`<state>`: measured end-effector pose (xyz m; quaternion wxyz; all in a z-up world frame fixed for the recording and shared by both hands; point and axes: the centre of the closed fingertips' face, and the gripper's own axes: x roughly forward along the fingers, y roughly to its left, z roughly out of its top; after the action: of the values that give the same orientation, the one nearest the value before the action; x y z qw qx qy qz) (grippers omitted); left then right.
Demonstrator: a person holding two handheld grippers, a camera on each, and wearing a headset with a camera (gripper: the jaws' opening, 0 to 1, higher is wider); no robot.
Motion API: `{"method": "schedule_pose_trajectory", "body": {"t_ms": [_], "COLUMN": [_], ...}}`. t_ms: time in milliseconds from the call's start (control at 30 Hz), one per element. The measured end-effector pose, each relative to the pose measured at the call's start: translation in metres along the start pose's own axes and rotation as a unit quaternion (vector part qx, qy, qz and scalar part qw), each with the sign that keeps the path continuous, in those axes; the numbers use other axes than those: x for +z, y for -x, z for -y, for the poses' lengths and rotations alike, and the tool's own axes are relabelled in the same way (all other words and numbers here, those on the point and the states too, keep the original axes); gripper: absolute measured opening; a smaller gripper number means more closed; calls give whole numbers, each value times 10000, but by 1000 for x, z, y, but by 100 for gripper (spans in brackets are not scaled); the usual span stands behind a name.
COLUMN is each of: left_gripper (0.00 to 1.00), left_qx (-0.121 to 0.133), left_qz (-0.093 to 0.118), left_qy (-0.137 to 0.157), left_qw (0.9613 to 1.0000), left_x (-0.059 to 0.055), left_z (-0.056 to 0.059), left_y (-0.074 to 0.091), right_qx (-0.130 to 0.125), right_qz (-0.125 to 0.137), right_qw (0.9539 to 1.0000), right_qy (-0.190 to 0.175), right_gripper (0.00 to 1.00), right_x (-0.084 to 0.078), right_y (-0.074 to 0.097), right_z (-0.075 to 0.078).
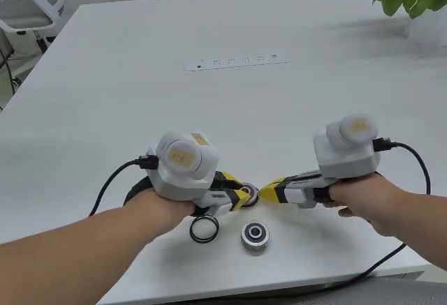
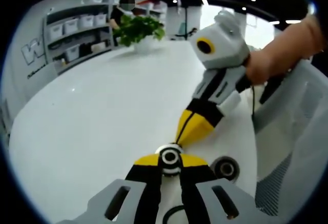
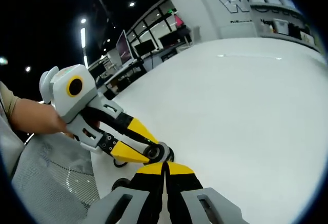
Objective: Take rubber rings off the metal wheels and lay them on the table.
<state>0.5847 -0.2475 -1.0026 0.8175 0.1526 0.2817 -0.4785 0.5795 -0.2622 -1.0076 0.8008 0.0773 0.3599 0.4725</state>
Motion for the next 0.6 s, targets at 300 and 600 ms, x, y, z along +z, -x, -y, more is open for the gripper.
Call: {"method": "schedule_pose_trajectory", "body": {"t_ms": [300, 600], "left_gripper": [13, 13], "left_qx": [103, 149], "left_qz": [-24, -16], "left_qy": [-22, -85], "left_qw": [9999, 9999], "left_x": [0, 0], "left_z": [-1, -1], "left_y": [-1, 0], "right_qx": [105, 264], "right_qz": [182, 220], "right_qw": [9990, 9986], "right_qy": [-392, -397], "right_gripper": [0, 0], "right_x": [3, 6], "right_y": [0, -2], "right_z": [-3, -10]}}
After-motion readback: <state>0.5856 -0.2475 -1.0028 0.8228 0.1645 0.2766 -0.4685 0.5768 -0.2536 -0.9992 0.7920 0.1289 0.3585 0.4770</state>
